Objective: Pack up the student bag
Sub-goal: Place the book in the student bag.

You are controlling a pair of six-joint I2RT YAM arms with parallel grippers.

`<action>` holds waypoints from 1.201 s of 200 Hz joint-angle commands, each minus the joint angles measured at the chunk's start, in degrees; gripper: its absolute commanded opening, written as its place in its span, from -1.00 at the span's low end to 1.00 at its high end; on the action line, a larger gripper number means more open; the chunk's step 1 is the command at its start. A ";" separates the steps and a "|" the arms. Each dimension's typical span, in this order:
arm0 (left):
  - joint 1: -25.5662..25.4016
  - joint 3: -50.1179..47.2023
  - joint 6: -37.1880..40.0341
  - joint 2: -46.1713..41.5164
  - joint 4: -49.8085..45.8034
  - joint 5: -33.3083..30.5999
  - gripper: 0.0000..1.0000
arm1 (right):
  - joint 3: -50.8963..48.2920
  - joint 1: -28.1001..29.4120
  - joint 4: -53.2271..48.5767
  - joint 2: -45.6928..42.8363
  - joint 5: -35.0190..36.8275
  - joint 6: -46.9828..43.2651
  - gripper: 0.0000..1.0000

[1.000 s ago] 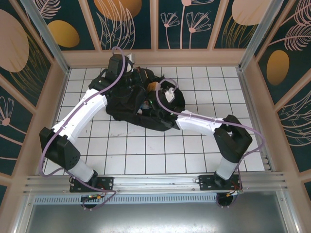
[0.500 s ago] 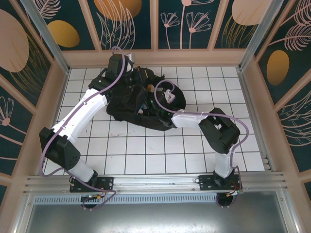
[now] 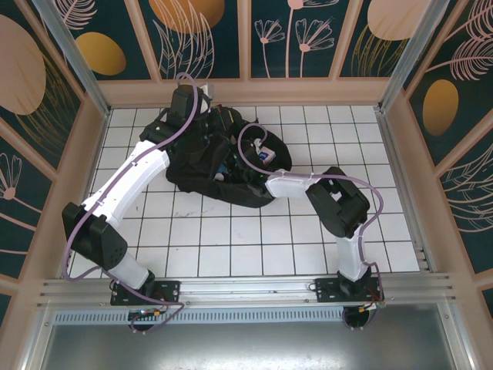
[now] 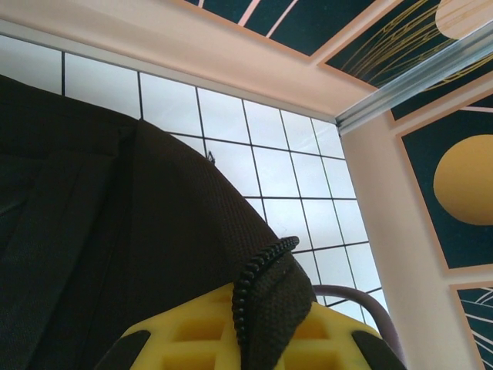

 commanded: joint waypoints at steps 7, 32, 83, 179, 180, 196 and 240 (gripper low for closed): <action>-0.03 3.22 1.97 -3.33 6.61 -0.72 -1.00 | 0.35 -1.01 -2.02 -3.60 -0.73 -3.06 -0.12; -0.03 3.17 2.12 -3.23 6.24 -1.16 -1.00 | -0.35 -1.20 -2.94 -5.18 -0.41 -4.48 0.03; -0.03 2.56 3.04 -3.95 5.45 -2.99 -1.00 | -0.40 -1.54 -9.77 -9.62 3.71 -8.02 0.30; -0.01 -0.69 4.33 -6.64 5.27 -4.79 -1.00 | -5.02 -1.85 -12.10 -22.68 4.08 -28.35 0.27; -0.02 -0.72 4.39 -6.70 5.27 -4.84 -1.00 | -5.05 -1.88 -12.17 -22.87 4.06 -28.78 0.27; -0.03 -1.61 4.92 -7.18 5.12 -4.93 -1.00 | -3.44 -2.54 -17.16 -25.57 3.16 -34.05 0.19; -0.03 -3.39 6.19 -8.84 4.52 -5.55 -1.00 | 3.09 -4.82 -40.37 -29.10 7.36 -42.67 0.02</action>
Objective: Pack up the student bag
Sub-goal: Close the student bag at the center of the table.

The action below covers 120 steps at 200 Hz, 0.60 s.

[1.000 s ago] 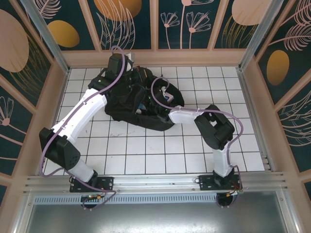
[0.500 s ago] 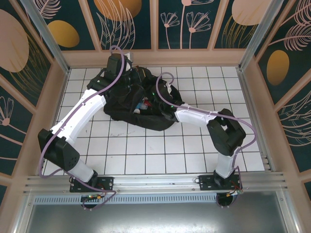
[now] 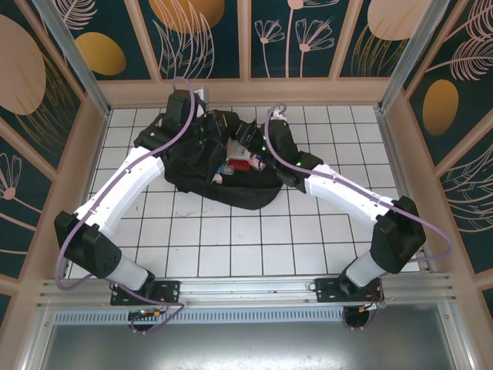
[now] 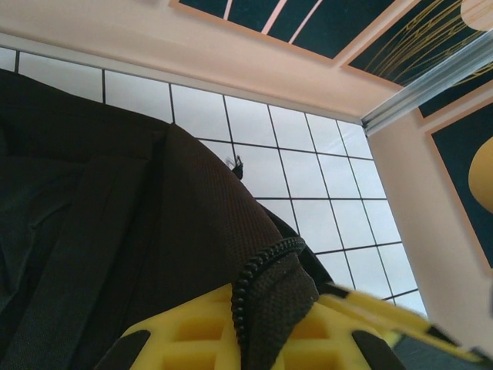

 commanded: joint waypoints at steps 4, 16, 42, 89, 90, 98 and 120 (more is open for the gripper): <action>-0.03 0.22 2.18 -4.61 5.79 -1.31 -1.00 | 2.01 -1.87 -16.45 -3.09 4.01 -7.97 0.02; -0.03 -0.24 2.63 -5.03 5.66 -1.44 -1.00 | 1.26 -3.86 -19.68 -4.53 4.42 -8.52 0.02; -0.01 -1.68 3.20 -5.63 5.49 -1.16 -1.00 | -1.07 -8.37 -24.41 -7.27 2.03 -10.77 0.02; -0.03 -2.76 5.33 -6.25 4.25 0.76 -1.00 | -3.30 -10.51 -26.69 -5.85 -7.39 -14.12 0.08; -0.03 -2.80 5.41 -6.22 4.16 0.90 -1.00 | -3.34 -10.51 -26.73 -5.78 -7.48 -14.16 0.08; -0.03 -3.09 6.19 -6.42 3.61 1.60 -1.00 | -3.65 -10.50 -26.88 -5.08 -7.86 -14.28 0.09; -0.03 -4.82 8.22 -7.50 1.98 3.65 -1.00 | -5.52 -10.60 -24.80 -3.49 -12.80 -14.37 0.09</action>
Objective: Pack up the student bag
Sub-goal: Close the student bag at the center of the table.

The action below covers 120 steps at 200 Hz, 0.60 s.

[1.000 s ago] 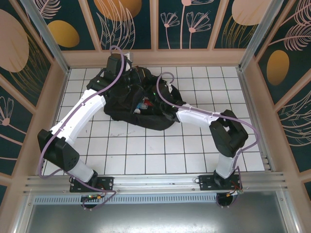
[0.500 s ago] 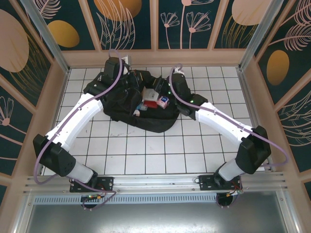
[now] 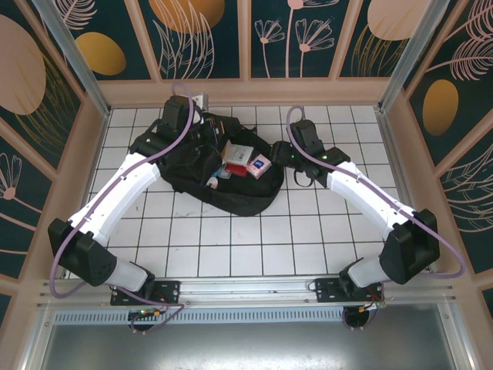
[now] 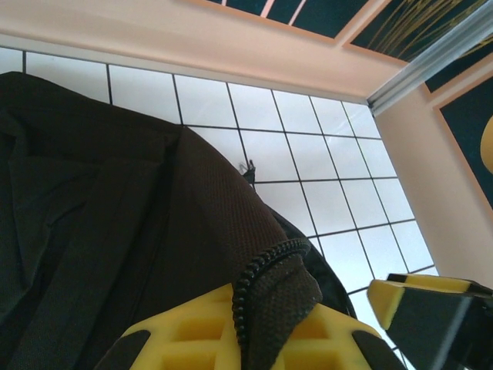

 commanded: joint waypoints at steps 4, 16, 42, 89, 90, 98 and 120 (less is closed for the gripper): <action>-0.01 -1.46 4.13 -4.46 2.18 2.54 -1.00 | -2.44 -0.07 -0.14 2.23 -7.60 -1.72 0.08; 0.04 -2.75 5.02 -5.19 1.51 2.65 -1.00 | -3.24 0.17 0.34 3.36 -9.13 -1.74 0.03; -0.03 -4.61 6.53 -6.41 0.29 3.75 -1.00 | -5.64 1.25 1.39 4.18 -9.04 -1.38 -0.02; -0.20 -10.61 3.65 -6.82 2.86 14.87 -0.86 | -10.28 2.93 4.19 4.05 -9.88 -0.57 -0.26; -0.20 -10.86 3.45 -6.83 3.05 15.25 -0.85 | -10.40 2.93 4.33 4.07 -10.14 -0.62 -0.26; -0.33 -13.14 2.26 -6.93 4.76 17.94 -0.80 | -11.84 2.60 5.92 3.78 -11.55 -0.53 -0.27; -0.58 -17.75 1.87 -7.29 6.44 20.71 -0.46 | -12.98 2.02 6.26 3.20 -10.46 -0.56 -0.23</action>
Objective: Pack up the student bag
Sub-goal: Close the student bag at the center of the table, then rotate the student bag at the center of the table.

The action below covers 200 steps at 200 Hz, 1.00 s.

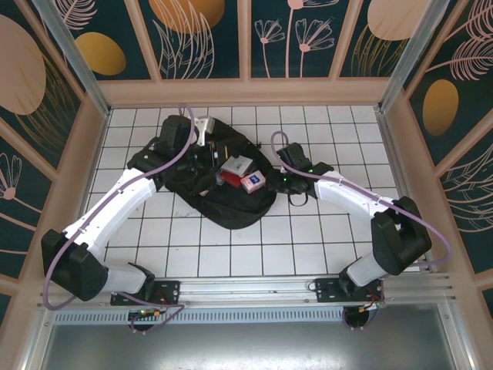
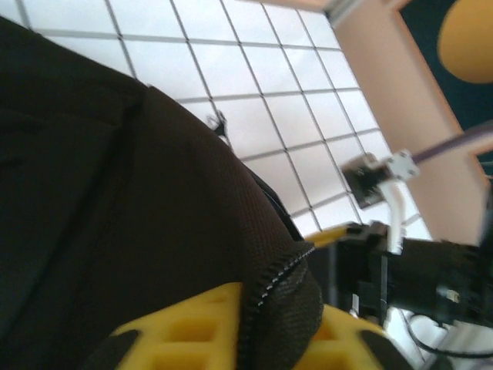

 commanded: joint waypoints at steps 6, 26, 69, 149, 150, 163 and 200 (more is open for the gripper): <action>-0.49 -4.64 -1.23 -1.98 2.79 4.21 -0.30 | -1.36 -0.43 2.08 -1.68 0.74 -0.34 -0.20; -0.48 -5.31 0.33 -5.57 0.97 -0.43 0.20 | -0.91 -1.08 0.34 -6.59 6.44 -0.41 -0.05; -0.49 -5.31 -1.44 -11.48 0.75 -5.05 0.85 | 4.22 -4.97 1.30 -10.94 7.15 -2.42 0.15; 9.08 -22.06 -23.57 -17.78 0.86 -22.96 0.81 | 33.04 -9.76 1.74 19.81 -13.96 -7.33 0.22; 9.22 -22.37 -23.74 -17.79 0.98 -23.05 0.81 | 33.45 -9.84 1.70 20.21 -14.12 -7.36 0.22; 10.28 -25.49 -27.47 -17.55 3.02 -23.56 0.82 | 37.74 -10.86 1.55 25.70 -17.83 -7.49 0.25; 12.60 -31.91 -35.75 -14.53 9.40 -25.41 0.97 | 47.74 -12.18 -2.97 37.75 -23.08 -7.22 0.26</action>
